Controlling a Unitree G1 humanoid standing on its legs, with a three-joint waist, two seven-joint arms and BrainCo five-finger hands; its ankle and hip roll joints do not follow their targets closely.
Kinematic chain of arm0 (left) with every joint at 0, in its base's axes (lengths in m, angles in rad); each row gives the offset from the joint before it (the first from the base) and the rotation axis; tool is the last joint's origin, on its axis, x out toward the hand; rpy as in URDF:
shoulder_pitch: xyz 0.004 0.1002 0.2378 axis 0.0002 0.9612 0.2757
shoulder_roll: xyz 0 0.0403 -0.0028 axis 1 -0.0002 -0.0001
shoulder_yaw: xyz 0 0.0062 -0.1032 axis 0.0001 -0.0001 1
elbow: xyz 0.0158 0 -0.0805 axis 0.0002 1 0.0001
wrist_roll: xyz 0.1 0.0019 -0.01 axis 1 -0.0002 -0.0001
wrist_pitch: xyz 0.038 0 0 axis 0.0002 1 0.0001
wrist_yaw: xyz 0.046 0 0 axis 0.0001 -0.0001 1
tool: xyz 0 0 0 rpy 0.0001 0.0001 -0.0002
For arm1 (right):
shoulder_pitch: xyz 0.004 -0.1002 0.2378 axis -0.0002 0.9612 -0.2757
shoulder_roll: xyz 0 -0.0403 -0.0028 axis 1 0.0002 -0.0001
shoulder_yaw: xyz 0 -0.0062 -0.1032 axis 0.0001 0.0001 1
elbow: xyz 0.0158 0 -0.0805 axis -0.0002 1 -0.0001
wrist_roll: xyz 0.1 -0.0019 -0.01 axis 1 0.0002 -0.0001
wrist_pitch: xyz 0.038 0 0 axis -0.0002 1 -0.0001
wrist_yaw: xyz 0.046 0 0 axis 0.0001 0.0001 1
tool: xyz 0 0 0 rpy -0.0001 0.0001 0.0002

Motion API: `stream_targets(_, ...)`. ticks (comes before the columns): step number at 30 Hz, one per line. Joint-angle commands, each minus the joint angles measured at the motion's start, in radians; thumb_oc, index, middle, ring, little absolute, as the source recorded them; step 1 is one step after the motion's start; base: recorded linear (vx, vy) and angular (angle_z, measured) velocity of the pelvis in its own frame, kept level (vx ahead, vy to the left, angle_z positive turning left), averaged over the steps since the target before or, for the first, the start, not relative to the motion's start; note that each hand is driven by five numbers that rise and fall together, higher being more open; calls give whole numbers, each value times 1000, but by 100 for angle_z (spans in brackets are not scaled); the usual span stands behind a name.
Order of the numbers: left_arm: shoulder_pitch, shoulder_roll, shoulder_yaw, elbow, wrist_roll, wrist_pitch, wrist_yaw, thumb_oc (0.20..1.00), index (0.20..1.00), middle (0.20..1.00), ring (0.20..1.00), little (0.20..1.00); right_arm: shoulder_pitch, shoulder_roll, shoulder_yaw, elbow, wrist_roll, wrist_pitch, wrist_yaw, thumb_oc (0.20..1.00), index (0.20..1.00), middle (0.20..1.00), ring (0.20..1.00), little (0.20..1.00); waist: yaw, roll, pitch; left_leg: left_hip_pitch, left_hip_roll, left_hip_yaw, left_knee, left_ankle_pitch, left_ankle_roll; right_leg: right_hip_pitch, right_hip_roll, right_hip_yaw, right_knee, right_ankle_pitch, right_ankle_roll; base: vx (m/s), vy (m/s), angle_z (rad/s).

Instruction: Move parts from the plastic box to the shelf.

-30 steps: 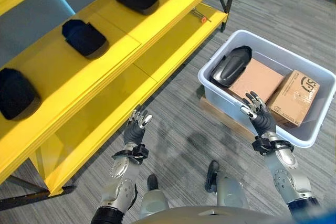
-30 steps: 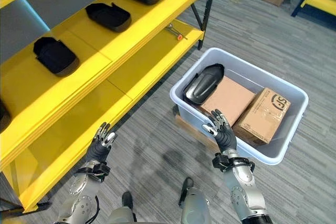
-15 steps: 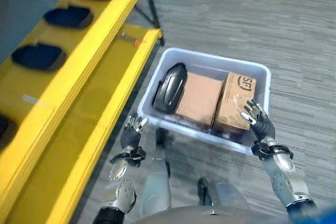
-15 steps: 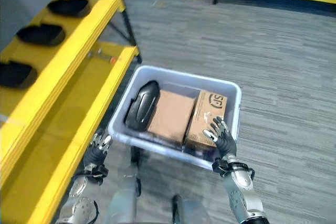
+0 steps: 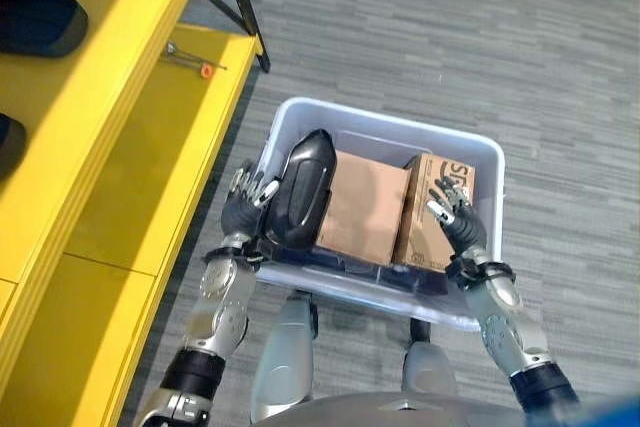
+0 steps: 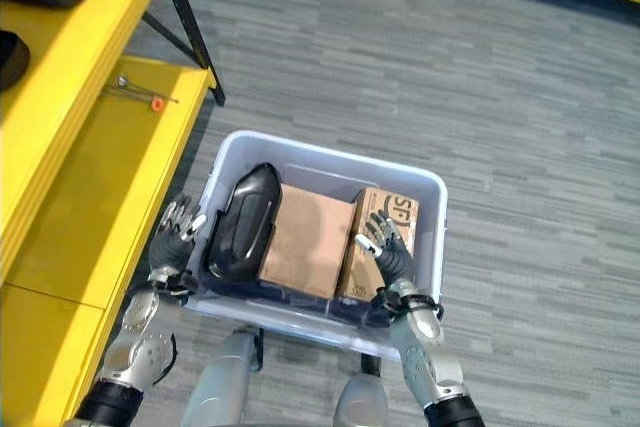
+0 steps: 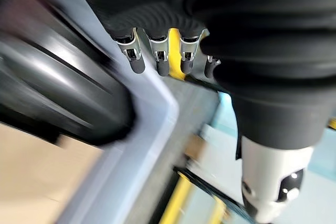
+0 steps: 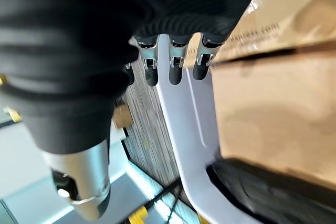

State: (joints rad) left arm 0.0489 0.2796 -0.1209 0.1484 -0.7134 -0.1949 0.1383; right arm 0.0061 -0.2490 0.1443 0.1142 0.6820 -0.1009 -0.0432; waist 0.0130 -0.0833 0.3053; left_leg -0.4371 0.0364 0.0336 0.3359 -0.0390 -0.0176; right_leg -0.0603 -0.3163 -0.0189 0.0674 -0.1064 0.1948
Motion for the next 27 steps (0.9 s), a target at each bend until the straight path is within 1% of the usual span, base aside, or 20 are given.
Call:
stream_targets(1, 19, 25, 36, -85, 28, -37, 7, 1000, 1000, 1000, 1000, 1000, 18, -25, -14, -61, 15, -36, 3, 1000, 1000, 1000, 1000, 1000, -1, -4, -48, 9, 63, -17, -17, -6, -6, 51, -62, -11, -15, 218, 20, 40, 75, 0)
stream_targets(2, 21, 26, 35, -85, 29, -36, 6, 1000, 1000, 1000, 1000, 1000, 18, -23, -15, -61, 17, -37, 2, 1000, 1000, 1000, 1000, 1000, -1, -5, -50, 8, 58, -18, -17, -10, -2, 49, -64, -12, -12, 231, 22, 68, 144, 10)
stream_targets(3, 16, 33, 27, -87, 36, -32, 2, 1000, 1000, 1000, 1000, 1000, 13, -20, -14, -63, 18, -38, 2, 1000, 1000, 1000, 1000, 1000, -5, -5, -56, 6, 42, -11, -17, -21, 10, 43, -76, -20, -7, 279, 24, 61, 118, 18)
stream_targets(4, 16, 33, 27, -87, 36, -32, 2, 1000, 1000, 1000, 1000, 1000, 13, -20, -14, -63, 18, -38, 2, 1000, 1000, 1000, 1000, 1000, -5, -5, -56, 6, 42, -11, -18, -21, 10, 44, -77, -20, -8, 279, 24, 96, 229, 18)
stream_targets(5, 15, 42, 15, -88, 44, -25, -8, 1000, 1000, 1000, 1000, 1000, 10, -14, -7, -60, 17, -35, 3, 1000, 1000, 1000, 1000, 1000, -8, -2, -58, 30, 28, 0, -41, -30, 26, 35, -88, -27, -1, 337, 24, 47, 135, 3)
stream_targets(8, 12, 46, 10, -88, 48, -22, -10, 1000, 1000, 1000, 1000, 1000, 4, -10, 0, -57, 19, -35, 2, 1000, 1000, 1000, 1000, 1000, -7, 0, -61, 56, 22, 15, -82, -26, 35, 21, -98, -47, 12, 376, 22, 43, 146, -8)
stream_targets(9, 11, 50, 8, -89, 48, -22, -11, 1000, 1000, 1000, 1000, 1000, 1, -10, 5, -55, 17, -33, 4, 1000, 1000, 1000, 1000, 1000, -3, 2, -61, 73, 20, 25, -105, -21, 39, 9, -107, -81, 29, 396, 21, 27, 219, -17)
stream_targets(10, 11, 55, 12, -95, 46, -22, -9, 1000, 1000, 1000, 1000, 1000, -5, -10, 14, -55, 12, -34, 4, 1000, 1000, 1000, 1000, 1000, 12, 5, -53, 97, 25, 43, -124, -24, 43, -4, -117, -164, 61, 393, 18, 9, 230, -27)
stream_targets(11, 15, 56, 18, -101, 43, -20, -11, 1000, 1000, 1000, 1000, 1000, -12, -10, 20, -54, 12, -32, 6, 1000, 1000, 1000, 1000, 1000, 20, 9, -46, 120, 25, 57, -147, -23, 46, -9, -119, -231, 81, 374, 12, 57, 249, -63)
stream_targets(12, 21, 56, 25, -106, 40, -21, -11, 1000, 1000, 1000, 1000, 1000, -16, -10, 31, -48, 11, -30, 11, 1000, 1000, 1000, 1000, 1000, 36, 14, -42, 159, 30, 70, -172, -44, 39, 4, -111, -307, 108, 333, 18, 69, 223, -89)
stream_targets(13, 29, 55, 28, -112, 38, -20, -14, 1000, 1000, 1000, 1000, 1000, -22, -14, 38, -39, 8, -28, 17, 1000, 1000, 1000, 1000, 1000, 42, 17, -37, 182, 27, 79, -193, -39, 41, 2, -86, -336, 137, 292, 11, 21, 193, -103)
stream_targets(14, 25, 55, 26, -105, 36, -15, -23, 1000, 1000, 1000, 1000, 1000, -31, -18, 42, -31, 11, -27, 26, 1000, 1000, 1000, 1000, 1000, 28, 18, -28, 188, 22, 83, -211, -5, 51, -45, 14, -275, 165, 191, -30, -5, 189, -82)
stream_targets(15, 26, 51, 26, -100, 29, -18, -28, 1000, 1000, 1000, 1000, 1000, -36, -24, 58, -28, 37, -25, 48, 1000, 1000, 1000, 1000, 1000, 9, 17, -26, 221, 17, 86, -241, 11, 51, -105, 168, -195, 184, 73, -57, -22, 141, -67)
stream_targets(16, 34, 46, 31, -106, 29, -18, -25, 1000, 1000, 1000, 1000, 1000, -39, -28, 68, -30, 46, -25, 53, 1000, 1000, 1000, 1000, 1000, 11, 10, -24, 231, 9, 86, -249, 13, 50, -117, 216, -192, 182, 52, -63, 16, 109, -10)
stream_targets(17, 39, 40, 36, -108, 29, -17, -20, 1000, 1000, 1000, 1000, 1000, -43, -32, 78, -24, 55, -27, 54, 1000, 1000, 1000, 1000, 1000, 18, 6, -19, 240, 3, 86, -249, 14, 46, -115, 237, -199, 178, 32, -80, -26, -10, 7)
stream_targets(18, 42, 36, 41, -109, 24, -16, -18, 1000, 1000, 1000, 1000, 1000, -46, -28, 88, -25, 56, -23, 54, 1000, 1000, 1000, 1000, 1000, 30, 0, -17, 257, 4, 95, -262, 19, 36, -88, 229, -235, 139, 24, -108, 13, -130, 17)
stream_targets(19, 55, 19, 35, -110, 27, -8, -30, 1000, 1000, 1000, 1000, 1000, -38, -38, 89, -25, 48, -22, 51, 1000, 1000, 1000, 1000, 1000, 30, -3, -23, 272, 3, 89, -253, 21, 28, -39, 244, -206, 79, 2, -128, 24, -157, -26)
stream_targets(21, 59, 11, 35, -110, 19, -10, -31, 1000, 1000, 1000, 1000, 1000, -36, -42, 88, -26, 43, -22, 49, 1000, 1000, 1000, 1000, 1000, 33, 0, -24, 273, 5, 96, -248, 20, 21, -33, 255, -197, 63, 7, -133, 7, -99, -5)
stream_targets(22, 73, -8, 39, -117, 11, -10, -34, 1000, 1000, 1000, 1000, 1000, -35, -52, 78, -30, 47, -21, 50, 1000, 1000, 1000, 1000, 1000, 39, 6, -27, 277, 6, 102, -240, 25, 12, -6, 254, -226, 28, 12, -135, -20, -111, 17)
stream_targets(27, 92, -24, 25, -110, 12, 9, -49, 1000, 1000, 1000, 1000, 1000, -18, -56, 64, -26, 70, -20, 49, 1000, 1000, 1000, 1000, 1000, 24, 29, -48, 277, 3, 96, -218, 33, -11, 58, 267, -244, -71, 36, -143, -18, -98, 13)
